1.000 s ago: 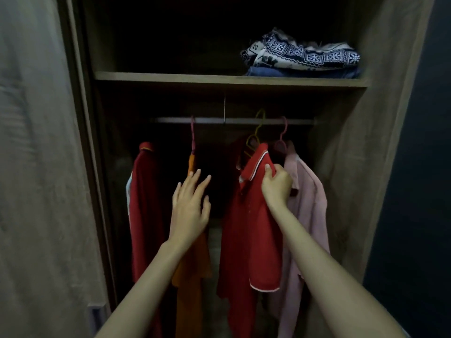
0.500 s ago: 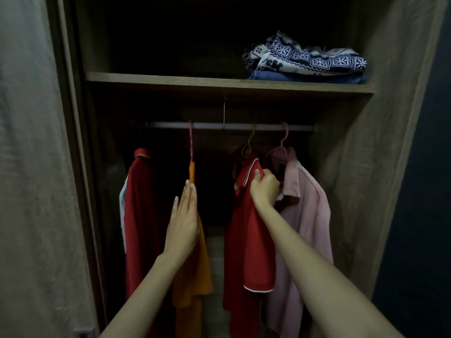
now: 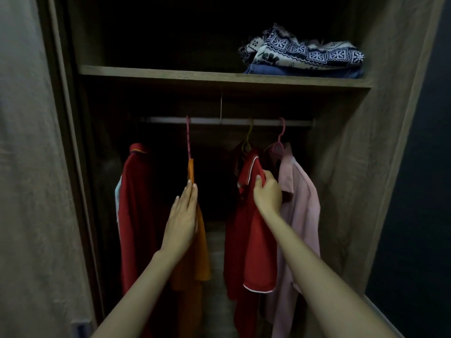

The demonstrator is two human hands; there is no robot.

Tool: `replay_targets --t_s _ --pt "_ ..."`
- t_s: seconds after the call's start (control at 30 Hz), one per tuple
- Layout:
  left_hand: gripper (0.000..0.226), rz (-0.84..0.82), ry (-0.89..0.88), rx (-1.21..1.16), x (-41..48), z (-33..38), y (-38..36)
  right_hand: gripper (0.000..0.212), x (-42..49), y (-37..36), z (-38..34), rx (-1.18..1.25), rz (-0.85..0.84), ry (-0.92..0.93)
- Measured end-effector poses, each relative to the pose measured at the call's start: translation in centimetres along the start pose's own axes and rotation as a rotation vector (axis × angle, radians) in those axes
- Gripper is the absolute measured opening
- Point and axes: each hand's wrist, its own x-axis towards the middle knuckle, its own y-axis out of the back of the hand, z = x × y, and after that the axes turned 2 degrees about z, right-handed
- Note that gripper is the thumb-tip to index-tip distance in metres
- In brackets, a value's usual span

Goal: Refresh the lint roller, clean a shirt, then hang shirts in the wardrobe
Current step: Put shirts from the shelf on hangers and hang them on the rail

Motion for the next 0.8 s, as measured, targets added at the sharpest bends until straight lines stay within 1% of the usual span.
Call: replay_targets --t_s 0.13,0.2,0.33,0.43,0.6,0.7,0.8 --pt "0.053 0.053 -0.003 -0.053 -0.7 0.5 1.7 0.034 -3.1 1.4 0.8 0.077 0.011 0.054" --pt "0.051 0.079 0.000 -0.052 -1.8 0.8 2.9 0.037 -5.5 2.2 1.3 0.122 0.039 0.107" --pt "0.046 0.154 0.062 -0.060 -5.6 1.4 5.6 0.043 -10.8 3.2 2.1 0.123 0.083 0.235" --pt "0.046 0.182 0.149 -0.039 -9.5 1.4 7.0 0.047 -15.0 3.4 2.5 0.173 0.017 0.280" --pt "0.047 0.199 0.297 0.002 -15.9 -0.2 8.8 0.044 -21.9 2.3 1.4 0.242 -0.132 0.301" --pt "0.048 0.195 0.374 0.045 -19.7 -2.6 10.3 0.041 -26.5 0.6 0.0 0.268 -0.203 0.289" --pt "0.048 0.165 0.427 0.095 -22.8 -6.0 11.4 0.041 -30.8 -1.6 -1.6 0.319 -0.309 0.276"
